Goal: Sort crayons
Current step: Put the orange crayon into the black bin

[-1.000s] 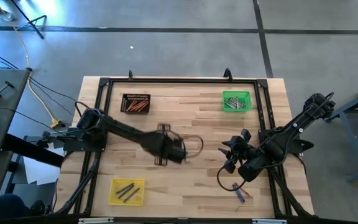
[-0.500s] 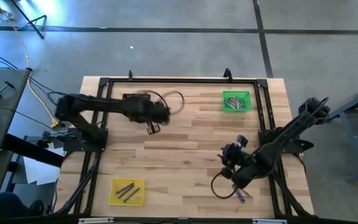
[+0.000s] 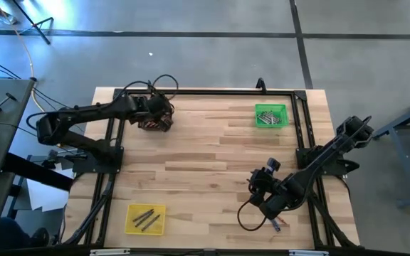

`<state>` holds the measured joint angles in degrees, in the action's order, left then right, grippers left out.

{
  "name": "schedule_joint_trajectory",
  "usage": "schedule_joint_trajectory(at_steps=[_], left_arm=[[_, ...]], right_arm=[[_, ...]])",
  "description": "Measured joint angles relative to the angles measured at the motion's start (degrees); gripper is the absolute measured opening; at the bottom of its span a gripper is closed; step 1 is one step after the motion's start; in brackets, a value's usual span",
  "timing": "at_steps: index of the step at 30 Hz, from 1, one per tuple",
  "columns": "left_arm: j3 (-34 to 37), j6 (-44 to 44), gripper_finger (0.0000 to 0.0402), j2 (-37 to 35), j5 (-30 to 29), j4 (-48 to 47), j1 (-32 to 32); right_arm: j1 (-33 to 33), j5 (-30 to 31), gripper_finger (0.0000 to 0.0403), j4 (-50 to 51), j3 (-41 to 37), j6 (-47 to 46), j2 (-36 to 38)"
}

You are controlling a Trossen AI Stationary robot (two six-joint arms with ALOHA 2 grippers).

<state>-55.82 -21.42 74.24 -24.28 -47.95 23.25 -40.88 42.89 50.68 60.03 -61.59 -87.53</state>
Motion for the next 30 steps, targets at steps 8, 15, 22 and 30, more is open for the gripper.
schedule_joint_trajectory(at_steps=[8,15,22,30], left_arm=[[8.40,-0.08,0.0000,0.39,6.91,13.86,7.96],[10.94,0.39,0.0000,0.37,7.31,15.36,10.49],[12.03,0.99,0.0000,0.37,7.07,14.85,11.93],[12.03,1.03,0.0000,0.37,7.16,14.89,11.99]], right_arm=[[0.02,0.02,0.0134,-0.36,0.00,-0.01,0.00],[0.02,0.01,0.0134,-0.75,0.00,-0.06,0.00],[0.02,0.03,0.0134,-1.95,0.02,-0.08,0.00],[0.02,0.01,0.0134,-2.01,0.02,-0.04,0.00]])
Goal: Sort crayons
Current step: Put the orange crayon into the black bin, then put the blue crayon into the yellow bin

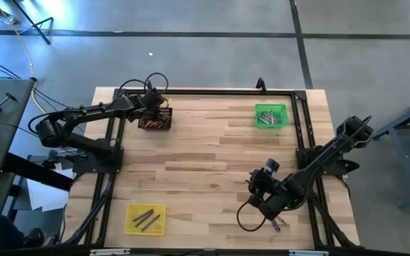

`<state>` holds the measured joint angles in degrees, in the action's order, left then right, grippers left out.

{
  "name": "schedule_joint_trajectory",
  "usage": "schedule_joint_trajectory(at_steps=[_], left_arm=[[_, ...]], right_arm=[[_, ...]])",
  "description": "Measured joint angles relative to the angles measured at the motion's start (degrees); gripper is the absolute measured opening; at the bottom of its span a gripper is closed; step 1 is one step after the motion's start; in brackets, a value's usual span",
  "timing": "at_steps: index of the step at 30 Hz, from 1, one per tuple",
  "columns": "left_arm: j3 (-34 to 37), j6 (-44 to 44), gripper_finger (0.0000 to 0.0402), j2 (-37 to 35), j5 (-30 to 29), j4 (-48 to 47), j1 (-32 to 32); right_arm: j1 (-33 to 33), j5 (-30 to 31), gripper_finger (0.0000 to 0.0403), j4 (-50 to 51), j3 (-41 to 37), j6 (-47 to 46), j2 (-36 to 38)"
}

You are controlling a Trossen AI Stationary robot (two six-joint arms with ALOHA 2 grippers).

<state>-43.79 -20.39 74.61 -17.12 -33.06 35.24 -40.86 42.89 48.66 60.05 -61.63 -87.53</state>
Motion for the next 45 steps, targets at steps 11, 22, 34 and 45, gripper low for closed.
schedule_joint_trajectory(at_steps=[11,22,34,45], left_arm=[[0.00,-0.37,0.0011,0.00,0.11,-0.09,0.00],[0.00,-0.46,0.0049,0.00,0.43,-0.09,-0.02],[-0.56,-0.52,0.0060,-0.01,9.61,-0.10,-1.36],[-2.78,-0.46,0.0060,-0.32,24.70,21.23,-23.01]], right_arm=[[0.00,0.00,0.0134,-0.04,0.02,-0.02,0.00],[0.00,0.00,0.0134,-0.04,0.02,-0.02,0.00],[0.00,-7.10,0.0134,-0.02,0.04,-0.17,0.00],[-3.18,-33.47,0.0134,-0.02,0.04,-16.55,0.00]])
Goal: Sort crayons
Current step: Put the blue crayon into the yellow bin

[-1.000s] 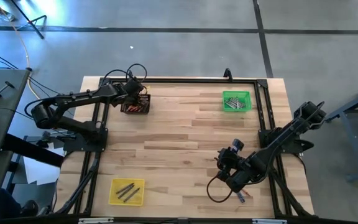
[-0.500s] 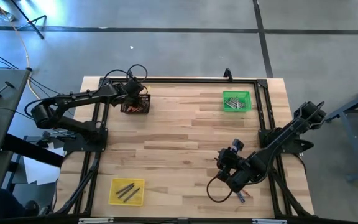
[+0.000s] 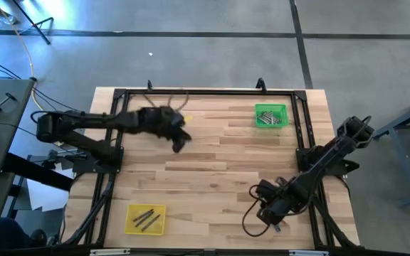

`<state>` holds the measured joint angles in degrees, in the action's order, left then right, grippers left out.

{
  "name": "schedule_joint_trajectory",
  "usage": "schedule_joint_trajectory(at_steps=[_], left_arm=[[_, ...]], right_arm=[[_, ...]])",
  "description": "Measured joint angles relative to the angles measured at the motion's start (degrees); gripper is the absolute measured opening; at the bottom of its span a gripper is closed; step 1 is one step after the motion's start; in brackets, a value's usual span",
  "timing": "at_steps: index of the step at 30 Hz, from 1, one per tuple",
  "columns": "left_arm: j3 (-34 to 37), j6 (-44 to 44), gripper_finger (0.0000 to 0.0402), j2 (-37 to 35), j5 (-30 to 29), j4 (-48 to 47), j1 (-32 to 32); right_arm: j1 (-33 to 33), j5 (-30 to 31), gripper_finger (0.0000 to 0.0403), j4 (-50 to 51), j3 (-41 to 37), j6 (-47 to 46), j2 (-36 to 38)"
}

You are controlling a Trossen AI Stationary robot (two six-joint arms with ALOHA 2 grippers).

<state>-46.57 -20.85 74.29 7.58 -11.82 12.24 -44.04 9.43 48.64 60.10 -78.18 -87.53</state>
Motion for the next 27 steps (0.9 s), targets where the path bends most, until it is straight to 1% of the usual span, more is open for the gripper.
schedule_joint_trajectory(at_steps=[2,5,9,13,16,18,21,27], left_arm=[[-0.02,0.01,0.0060,-0.01,0.43,7.10,-6.16],[-0.02,-0.03,0.0060,0.01,-0.77,16.82,-14.54],[-0.04,1.75,0.0060,0.01,-7.39,27.23,-24.82],[-0.04,6.61,0.0060,0.01,-13.54,34.91,-33.31],[-0.06,10.60,0.0060,0.01,-16.76,39.61,-38.38],[-0.07,13.13,0.0060,0.01,-19.18,41.75,-41.19],[-0.07,16.20,0.0060,0.01,-23.36,43.37,-44.53],[-0.09,16.64,0.0060,0.96,-31.24,43.42,-48.46]], right_arm=[[-1.53,-1.86,0.0134,0.00,0.00,-4.52,0.00],[-3.76,-1.97,0.0133,0.02,0.04,-11.08,-0.33],[-6.01,-2.24,0.0132,0.51,0.04,-17.09,-3.33],[-6.71,-7.79,0.0132,0.43,0.04,-18.42,-7.74],[-6.72,-11.52,0.0132,0.28,0.04,-18.36,-10.22],[-6.70,-12.36,0.0132,0.22,0.04,-18.04,-11.09],[-6.70,-12.09,0.0132,0.16,0.04,-17.92,-11.19],[-6.70,-9.73,0.0132,-2.09,0.04,-19.03,-11.19]])
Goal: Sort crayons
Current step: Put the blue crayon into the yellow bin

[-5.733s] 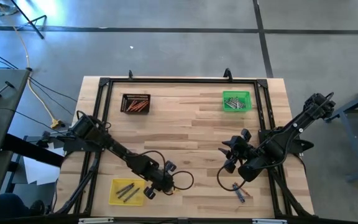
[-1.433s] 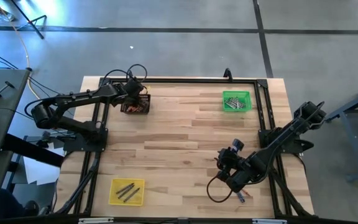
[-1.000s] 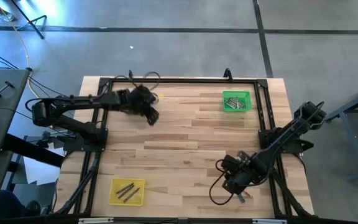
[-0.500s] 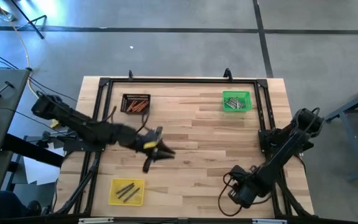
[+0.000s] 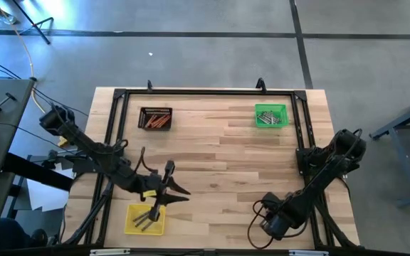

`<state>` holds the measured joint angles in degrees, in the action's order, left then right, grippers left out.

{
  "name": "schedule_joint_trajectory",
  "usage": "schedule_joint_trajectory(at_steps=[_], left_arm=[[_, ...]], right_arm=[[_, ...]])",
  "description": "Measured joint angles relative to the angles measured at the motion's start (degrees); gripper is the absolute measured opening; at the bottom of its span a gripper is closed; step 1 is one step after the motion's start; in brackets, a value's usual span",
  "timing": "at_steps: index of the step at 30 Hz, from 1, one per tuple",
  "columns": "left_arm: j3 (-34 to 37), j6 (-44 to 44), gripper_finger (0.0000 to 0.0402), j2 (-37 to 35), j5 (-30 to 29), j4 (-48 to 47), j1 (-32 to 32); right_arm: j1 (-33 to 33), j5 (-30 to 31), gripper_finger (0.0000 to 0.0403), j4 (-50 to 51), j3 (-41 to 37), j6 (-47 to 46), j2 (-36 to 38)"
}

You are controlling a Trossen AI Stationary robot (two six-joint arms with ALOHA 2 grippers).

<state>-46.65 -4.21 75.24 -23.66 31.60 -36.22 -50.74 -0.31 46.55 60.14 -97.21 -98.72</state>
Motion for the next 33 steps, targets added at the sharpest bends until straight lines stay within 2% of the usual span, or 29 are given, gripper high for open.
schedule_joint_trajectory(at_steps=[16,30,33], left_arm=[[0.02,-0.04,0.0060,1.90,-1.29,0.04,-1.36],[0.02,-0.09,0.0060,1.90,-1.12,0.02,-1.36],[0.02,-0.09,0.0060,1.90,-1.12,0.00,-1.36]], right_arm=[[0.00,1.10,0.0063,-1.68,0.00,-0.82,0.00],[-0.02,2.24,0.0060,-5.14,0.00,-1.75,-0.75],[-0.02,0.27,0.0060,-5.67,0.00,-1.48,-3.04]])
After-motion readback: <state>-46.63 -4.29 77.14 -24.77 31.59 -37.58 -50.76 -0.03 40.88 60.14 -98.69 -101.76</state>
